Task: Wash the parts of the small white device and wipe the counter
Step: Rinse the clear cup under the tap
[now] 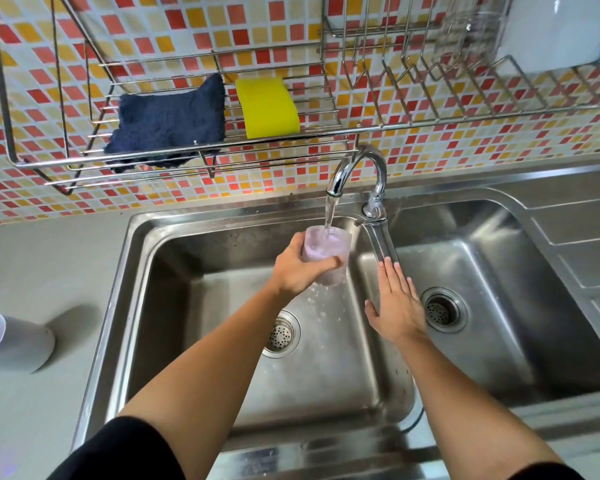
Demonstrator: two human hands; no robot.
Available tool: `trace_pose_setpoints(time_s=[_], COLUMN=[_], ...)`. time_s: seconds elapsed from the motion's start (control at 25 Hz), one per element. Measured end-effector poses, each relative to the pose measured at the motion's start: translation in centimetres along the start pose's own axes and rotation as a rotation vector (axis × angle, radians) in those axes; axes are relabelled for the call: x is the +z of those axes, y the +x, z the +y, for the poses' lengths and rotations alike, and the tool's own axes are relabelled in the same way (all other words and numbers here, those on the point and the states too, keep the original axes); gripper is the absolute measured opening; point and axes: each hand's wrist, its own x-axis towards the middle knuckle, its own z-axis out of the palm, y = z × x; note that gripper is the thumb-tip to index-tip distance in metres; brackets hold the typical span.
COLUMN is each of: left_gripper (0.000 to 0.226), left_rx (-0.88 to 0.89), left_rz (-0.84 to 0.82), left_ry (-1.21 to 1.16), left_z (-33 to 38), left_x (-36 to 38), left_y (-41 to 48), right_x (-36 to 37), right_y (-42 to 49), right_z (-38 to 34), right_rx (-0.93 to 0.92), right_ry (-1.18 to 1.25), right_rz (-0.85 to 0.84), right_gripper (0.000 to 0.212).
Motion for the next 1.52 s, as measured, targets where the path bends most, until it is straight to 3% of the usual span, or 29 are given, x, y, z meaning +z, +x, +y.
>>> trace_pose_setpoints(time_s=[0.56, 1.08, 1.2, 1.32, 1.44, 1.52], left_gripper=[0.07, 0.065, 0.067, 0.065, 0.066, 0.066], left_rx=[0.051, 0.06, 0.059, 0.067, 0.076, 0.084], left_rz=[-0.056, -0.096, -0.094, -0.097, -0.096, -0.102], left_ry=[0.313, 0.378, 0.388, 0.399, 0.387, 0.393], left_z=[-0.7, -1.1, -1.1, -1.1, -1.2, -1.1], left_x=[-1.6, -2.0, -2.3, -2.3, -2.3, -2.2], left_y=[-0.5, -0.6, -0.5, -0.6, -0.2, -0.1], right_x=[0.1, 0.5, -0.2, -1.7, -4.0, -5.8], right_y=[0.0, 0.1, 0.5, 2.1, 5.4, 7.6], right_z=[0.1, 0.3, 0.2, 0.3, 0.0, -0.8], right_rx=[0.003, -0.015, 0.05, 0.138, 0.067, -0.017], right_ry=[0.028, 0.046, 0.261, 0.56, 0.508, 0.401], right_rz=[-0.006, 0.035, 0.1, 0.273, 0.357, 0.272], right_gripper=[0.079, 0.076, 0.059, 0.04, 0.045, 0.052])
